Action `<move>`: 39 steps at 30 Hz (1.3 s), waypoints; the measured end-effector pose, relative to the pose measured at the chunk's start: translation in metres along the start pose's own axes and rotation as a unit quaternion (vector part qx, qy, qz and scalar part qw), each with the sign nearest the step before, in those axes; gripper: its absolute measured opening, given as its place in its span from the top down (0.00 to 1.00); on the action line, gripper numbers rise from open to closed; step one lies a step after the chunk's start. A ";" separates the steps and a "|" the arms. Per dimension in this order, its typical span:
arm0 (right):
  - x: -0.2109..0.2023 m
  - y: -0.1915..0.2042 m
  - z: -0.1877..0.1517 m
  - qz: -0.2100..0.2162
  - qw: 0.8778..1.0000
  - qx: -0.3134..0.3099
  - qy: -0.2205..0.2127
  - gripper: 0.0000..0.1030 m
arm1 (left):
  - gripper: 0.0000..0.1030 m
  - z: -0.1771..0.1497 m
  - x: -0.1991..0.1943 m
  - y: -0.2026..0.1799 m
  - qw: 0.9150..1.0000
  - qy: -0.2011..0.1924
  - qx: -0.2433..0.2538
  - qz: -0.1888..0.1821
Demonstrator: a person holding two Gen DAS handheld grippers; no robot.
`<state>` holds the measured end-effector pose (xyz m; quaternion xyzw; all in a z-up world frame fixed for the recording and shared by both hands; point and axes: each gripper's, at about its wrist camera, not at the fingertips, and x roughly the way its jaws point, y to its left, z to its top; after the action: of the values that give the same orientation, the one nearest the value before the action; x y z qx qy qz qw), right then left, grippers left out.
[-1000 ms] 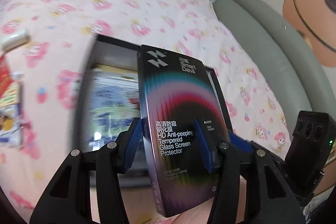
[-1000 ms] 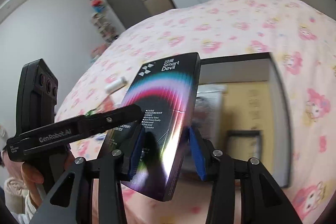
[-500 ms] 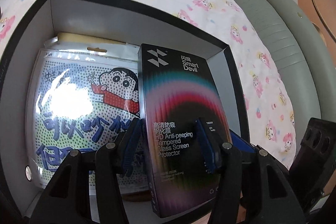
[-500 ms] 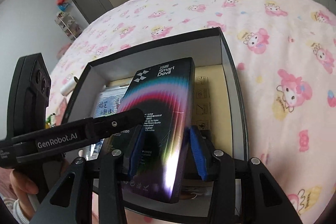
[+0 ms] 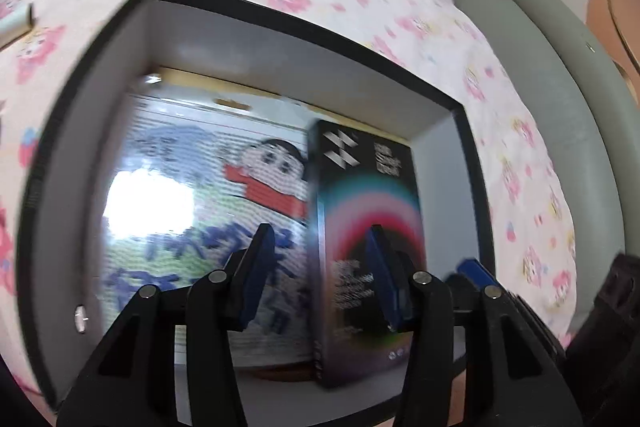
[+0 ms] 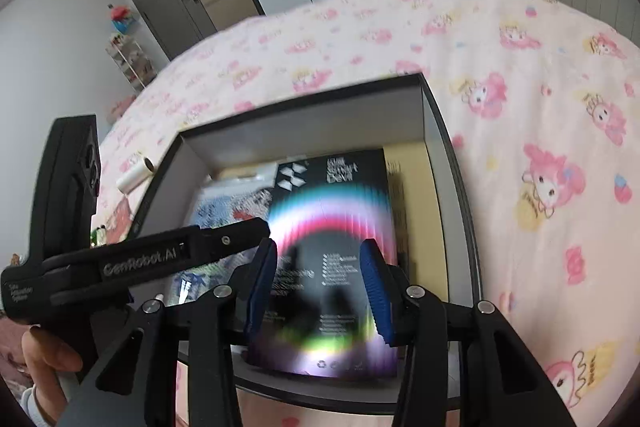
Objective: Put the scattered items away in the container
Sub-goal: 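Lower the purple box upright beside the bead-art pack and open the left gripper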
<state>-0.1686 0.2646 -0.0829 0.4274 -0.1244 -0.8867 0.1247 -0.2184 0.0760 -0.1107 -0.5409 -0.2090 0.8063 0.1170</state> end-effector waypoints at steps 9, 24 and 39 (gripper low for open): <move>0.006 -0.013 0.001 0.005 0.999 0.035 0.026 0.61 | 0.60 -0.008 0.020 -0.008 0.998 0.055 -0.012 -0.022; -0.001 -0.024 0.001 -0.065 0.997 0.038 0.001 0.61 | 0.60 -0.013 0.050 -0.034 0.993 0.088 0.004 -0.080; -0.005 -0.029 0.000 -0.077 0.996 0.044 -0.009 0.62 | 0.68 -0.031 0.053 -0.040 0.993 0.101 0.015 -0.053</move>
<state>-0.1690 0.2935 -0.0886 0.4332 -0.1313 -0.8910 0.0360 -0.2123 0.1403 -0.1460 -0.6061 -0.2128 0.7429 0.1880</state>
